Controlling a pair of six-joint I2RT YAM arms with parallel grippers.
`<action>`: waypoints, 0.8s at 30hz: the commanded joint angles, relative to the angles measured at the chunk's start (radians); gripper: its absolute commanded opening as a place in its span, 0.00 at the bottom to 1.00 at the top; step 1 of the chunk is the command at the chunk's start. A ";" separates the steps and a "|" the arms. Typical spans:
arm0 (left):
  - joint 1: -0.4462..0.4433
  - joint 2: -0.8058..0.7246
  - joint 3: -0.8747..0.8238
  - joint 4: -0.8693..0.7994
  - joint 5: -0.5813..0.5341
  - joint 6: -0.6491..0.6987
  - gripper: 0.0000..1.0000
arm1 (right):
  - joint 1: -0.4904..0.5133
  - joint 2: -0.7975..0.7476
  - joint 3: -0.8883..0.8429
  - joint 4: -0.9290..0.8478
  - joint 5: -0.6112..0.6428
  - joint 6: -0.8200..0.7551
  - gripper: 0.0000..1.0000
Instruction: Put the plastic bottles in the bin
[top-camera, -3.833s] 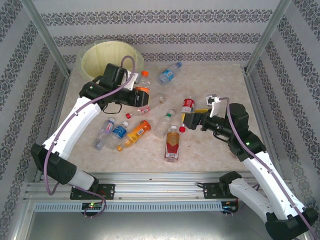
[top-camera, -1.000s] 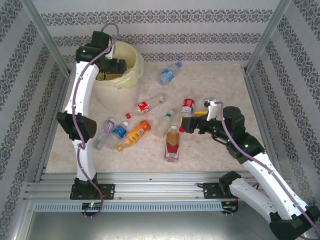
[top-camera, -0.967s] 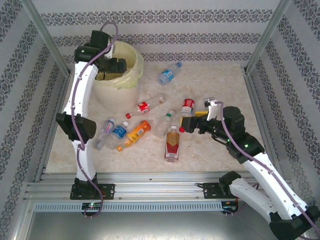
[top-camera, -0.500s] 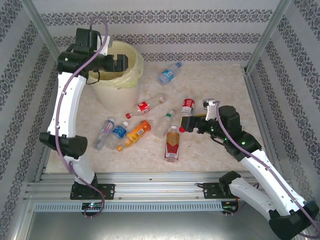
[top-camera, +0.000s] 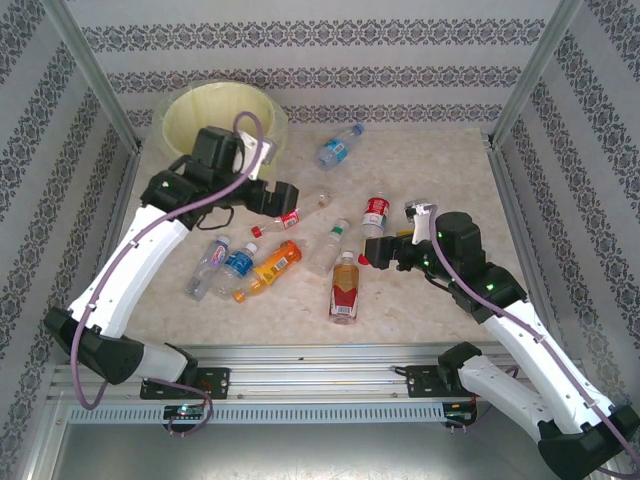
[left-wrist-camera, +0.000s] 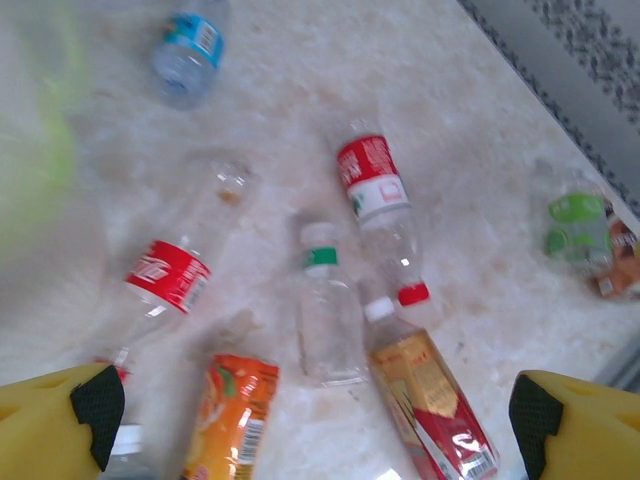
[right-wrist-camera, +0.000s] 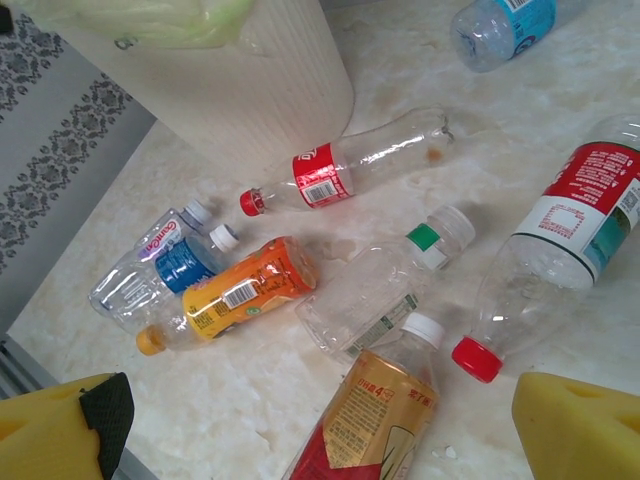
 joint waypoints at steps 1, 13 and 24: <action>-0.061 -0.018 -0.066 0.120 -0.003 -0.048 0.99 | 0.008 0.001 0.023 -0.011 0.038 -0.020 0.97; -0.151 0.203 -0.084 0.195 -0.023 -0.116 0.96 | 0.007 -0.019 0.004 -0.025 0.049 -0.001 0.97; -0.163 0.444 -0.026 0.147 -0.048 -0.114 0.91 | 0.007 -0.029 -0.032 -0.005 0.041 0.018 0.97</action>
